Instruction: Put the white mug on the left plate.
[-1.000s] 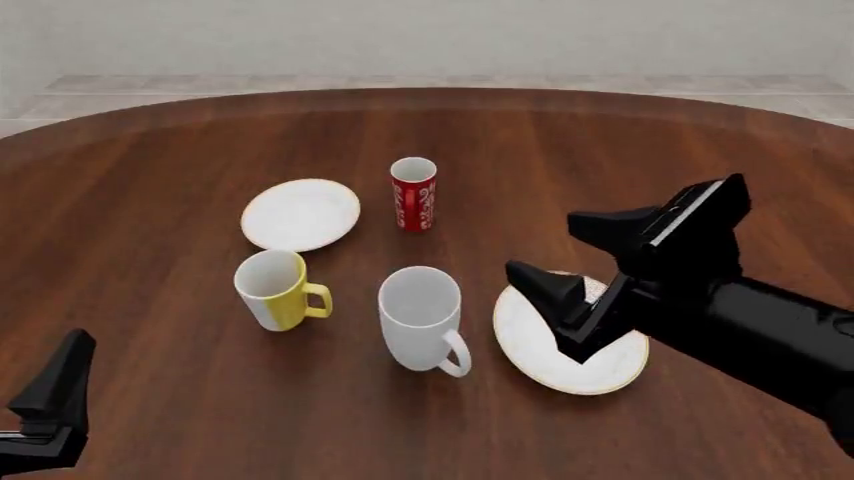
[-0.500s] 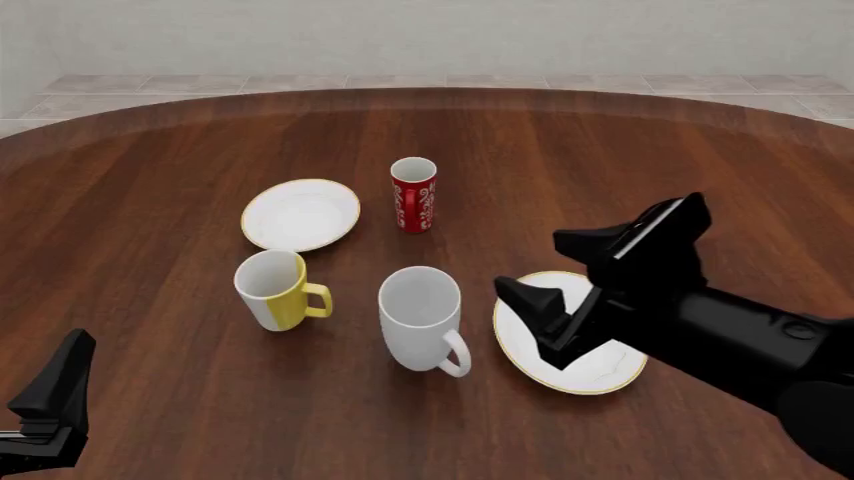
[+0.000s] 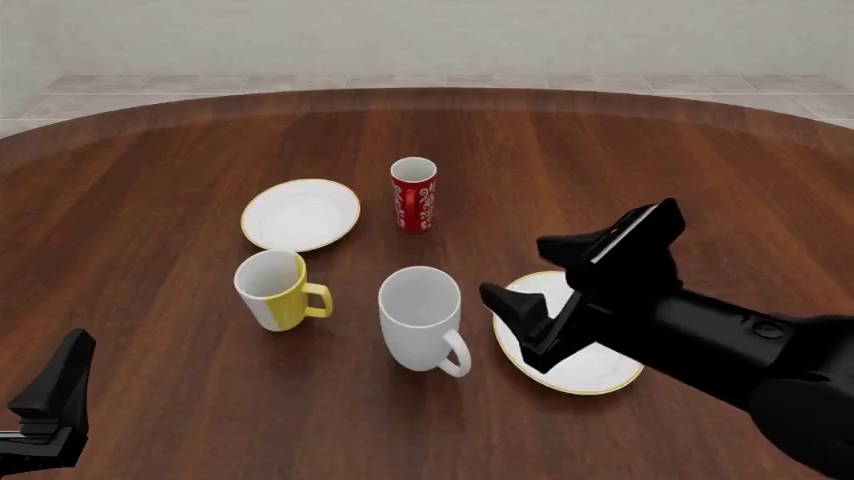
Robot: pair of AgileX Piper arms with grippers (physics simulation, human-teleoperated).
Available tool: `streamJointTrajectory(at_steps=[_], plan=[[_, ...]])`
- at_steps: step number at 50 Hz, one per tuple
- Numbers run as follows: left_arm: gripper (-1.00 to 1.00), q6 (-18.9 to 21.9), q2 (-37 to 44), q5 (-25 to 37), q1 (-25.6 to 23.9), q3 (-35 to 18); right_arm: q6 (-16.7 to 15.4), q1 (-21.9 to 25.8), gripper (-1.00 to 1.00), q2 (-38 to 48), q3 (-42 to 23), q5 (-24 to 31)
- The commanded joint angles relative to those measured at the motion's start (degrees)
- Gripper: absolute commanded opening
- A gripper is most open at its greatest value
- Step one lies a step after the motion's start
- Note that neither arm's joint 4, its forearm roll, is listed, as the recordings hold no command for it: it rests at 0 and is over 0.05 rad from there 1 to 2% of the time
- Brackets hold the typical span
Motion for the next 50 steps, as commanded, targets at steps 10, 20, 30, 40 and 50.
streamJointTrajectory(at_steps=[10, 20, 30, 40, 50], plan=[[1.0, 0.0, 0.0, 0.0, 0.01, 0.0, 0.5, 1.36, 1.0, 2.13, 0.1, -1.22], [1.0, 0.01, 0.01, 0.0, 0.0, 0.0, 0.92, 1.77, 1.0, 2.86, 0.32, -1.76], [1.0, 0.0, 0.01, 0.0, 0.0, 0.0, 1.06, 2.17, 1.0, 4.05, 0.18, -2.3], [1.0, 0.01, -0.01, 0.0, 0.0, 0.0, 1.6, 2.11, 1.0, 4.98, 0.29, -3.01], [1.0, -0.01, 0.01, 0.0, 0.01, 0.0, 1.79, 2.41, 1.0, 6.27, 0.29, -3.99]])
